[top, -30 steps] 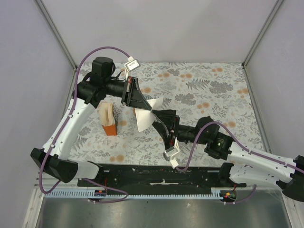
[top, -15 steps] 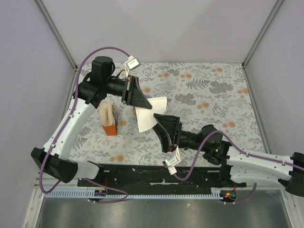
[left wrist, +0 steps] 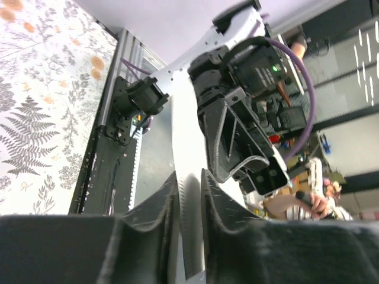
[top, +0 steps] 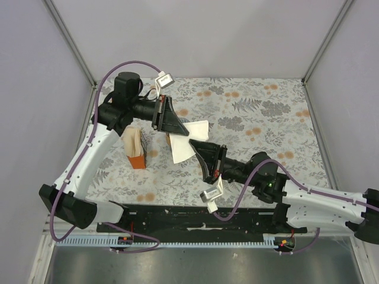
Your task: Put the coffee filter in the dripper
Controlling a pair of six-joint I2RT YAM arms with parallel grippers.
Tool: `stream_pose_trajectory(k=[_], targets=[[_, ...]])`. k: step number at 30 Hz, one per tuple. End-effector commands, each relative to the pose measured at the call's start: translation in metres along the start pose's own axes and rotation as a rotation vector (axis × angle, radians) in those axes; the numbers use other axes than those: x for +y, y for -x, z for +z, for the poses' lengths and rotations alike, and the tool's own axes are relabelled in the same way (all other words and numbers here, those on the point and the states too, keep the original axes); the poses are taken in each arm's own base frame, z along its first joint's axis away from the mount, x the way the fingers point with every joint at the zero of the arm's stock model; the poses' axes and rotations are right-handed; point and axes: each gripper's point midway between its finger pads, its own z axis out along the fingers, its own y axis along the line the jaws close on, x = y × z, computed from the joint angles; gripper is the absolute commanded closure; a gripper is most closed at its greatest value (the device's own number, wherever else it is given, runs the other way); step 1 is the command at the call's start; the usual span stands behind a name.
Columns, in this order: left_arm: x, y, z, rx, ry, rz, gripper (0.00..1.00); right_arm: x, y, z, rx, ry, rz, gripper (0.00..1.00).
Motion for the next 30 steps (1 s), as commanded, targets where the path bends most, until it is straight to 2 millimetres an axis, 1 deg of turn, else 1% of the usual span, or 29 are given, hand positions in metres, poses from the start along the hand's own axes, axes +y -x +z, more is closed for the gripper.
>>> stream_pose_trajectory(k=[1,2,4,6,7,8,9,10,11,13,17,19,21,22,25,30], targets=[[0.013,0.015,-0.014,-0.067,0.106,0.026,0.61,-0.029,-0.018,-0.004,0.104,-0.050,0.237,1.00],[0.024,0.019,-0.018,-0.077,0.173,0.056,0.50,-0.028,-0.021,-0.004,0.121,-0.035,0.303,1.00],[0.042,0.025,-0.027,-0.059,0.319,0.163,0.36,-0.017,-0.026,-0.004,0.144,0.041,0.436,1.00],[0.054,0.034,-0.041,-0.037,0.454,0.302,0.29,-0.006,-0.034,-0.007,0.175,0.105,0.600,1.00],[0.058,0.036,-0.046,-0.028,0.495,0.337,0.27,-0.005,-0.036,-0.008,0.185,0.119,0.692,1.00],[0.059,0.039,-0.051,-0.021,0.534,0.387,0.25,0.000,-0.040,-0.010,0.199,0.135,0.800,1.00],[0.060,0.041,-0.056,-0.022,0.565,0.421,0.23,0.001,-0.042,-0.012,0.198,0.155,0.874,1.00],[0.060,0.042,-0.059,-0.019,0.583,0.456,0.21,0.008,-0.043,-0.015,0.202,0.191,0.969,1.00],[0.058,0.041,-0.061,-0.017,0.593,0.483,0.21,0.009,-0.040,-0.015,0.178,0.220,1.043,1.00],[0.052,0.040,-0.065,-0.013,0.606,0.548,0.20,0.012,-0.041,-0.017,0.188,0.256,1.196,1.00],[0.039,0.030,-0.070,0.010,0.608,0.680,0.18,0.014,-0.035,-0.011,0.165,0.357,1.466,1.00],[0.040,0.025,-0.072,0.040,0.623,0.710,0.17,0.011,-0.028,-0.005,0.135,0.406,1.580,1.00],[0.041,0.018,-0.072,0.069,0.616,0.714,0.16,0.007,-0.020,0.000,0.094,0.453,1.650,1.00],[0.039,0.013,-0.069,0.080,0.596,0.721,0.14,0.005,-0.017,0.003,0.080,0.469,1.676,1.00],[0.033,0.000,-0.060,0.107,0.522,0.722,0.11,0.000,-0.014,0.008,0.069,0.482,1.742,1.00],[0.028,-0.009,-0.050,0.114,0.451,0.703,0.09,-0.008,-0.012,0.012,0.043,0.472,1.789,1.00]])
